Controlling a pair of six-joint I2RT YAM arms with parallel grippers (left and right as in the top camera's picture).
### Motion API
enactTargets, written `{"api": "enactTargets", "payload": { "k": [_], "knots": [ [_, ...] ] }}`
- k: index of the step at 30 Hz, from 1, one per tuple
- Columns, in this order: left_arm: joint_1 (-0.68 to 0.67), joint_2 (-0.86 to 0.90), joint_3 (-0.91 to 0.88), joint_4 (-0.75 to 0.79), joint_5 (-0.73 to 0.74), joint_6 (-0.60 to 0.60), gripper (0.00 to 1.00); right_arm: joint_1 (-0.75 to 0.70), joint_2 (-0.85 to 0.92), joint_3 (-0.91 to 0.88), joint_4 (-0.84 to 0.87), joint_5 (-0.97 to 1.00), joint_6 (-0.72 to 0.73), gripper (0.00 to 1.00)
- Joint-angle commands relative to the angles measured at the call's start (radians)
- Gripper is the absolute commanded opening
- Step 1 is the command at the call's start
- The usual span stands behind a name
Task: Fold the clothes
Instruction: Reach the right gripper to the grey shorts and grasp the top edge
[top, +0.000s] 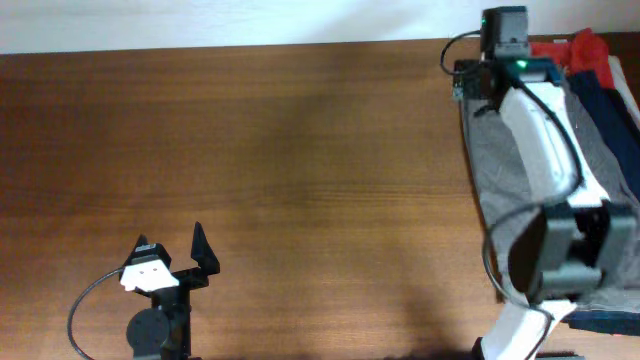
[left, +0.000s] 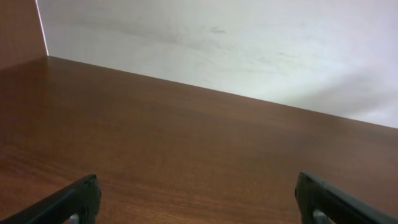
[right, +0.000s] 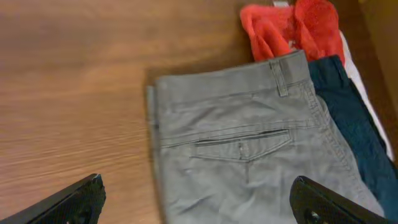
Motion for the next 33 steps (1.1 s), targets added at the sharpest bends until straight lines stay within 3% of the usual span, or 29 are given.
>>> {"api": "enactTargets", "payload": {
  "k": [1, 10, 13, 18, 19, 20, 22, 24, 28, 30, 33],
  "knots": [
    [-0.003, -0.007, -0.004, 0.001, -0.007, -0.002, 0.99, -0.006, 0.122, 0.026, 0.053, 0.108, -0.055, 0.99],
    [-0.003, -0.007, -0.004, 0.001, -0.007, -0.002, 0.99, -0.006, 0.329, 0.026, 0.208, 0.047, -0.088, 0.99],
    [-0.003, -0.007, -0.004, 0.0, -0.007, -0.002, 0.99, -0.006, 0.369, 0.026, 0.215, 0.046, -0.163, 0.98],
    [-0.003, -0.007, -0.004, 0.001, -0.007, -0.002, 0.99, -0.009, 0.405, 0.026, 0.222, 0.192, -0.168, 0.99],
    [-0.003, -0.007, -0.004, 0.001, -0.007, -0.002, 0.99, -0.013, 0.406, 0.026, 0.221, 0.192, -0.167, 0.94],
    [-0.003, -0.007, -0.004, 0.0, -0.007, -0.002, 0.99, -0.016, 0.406, 0.026, 0.216, 0.191, -0.167, 0.82],
    [-0.003, -0.007, -0.004, 0.001, -0.007, -0.002, 0.99, -0.022, 0.406, 0.025, 0.207, 0.168, -0.167, 0.77],
    [-0.003, -0.007, -0.004, 0.001, -0.007, -0.002, 0.99, -0.021, 0.406, 0.025, 0.204, 0.15, -0.166, 0.48],
    [-0.003, -0.007, -0.004, 0.001, -0.007, -0.002, 0.99, -0.018, 0.405, 0.026, 0.204, 0.15, -0.146, 0.14],
    [-0.003, -0.007, -0.004, 0.001, -0.007, -0.002, 0.99, -0.018, 0.403, 0.026, 0.203, 0.155, -0.143, 0.05],
    [-0.003, -0.007, -0.004, 0.001, -0.007, -0.002, 1.0, -0.018, 0.373, 0.031, 0.203, 0.178, -0.08, 0.04]
  ]
}}
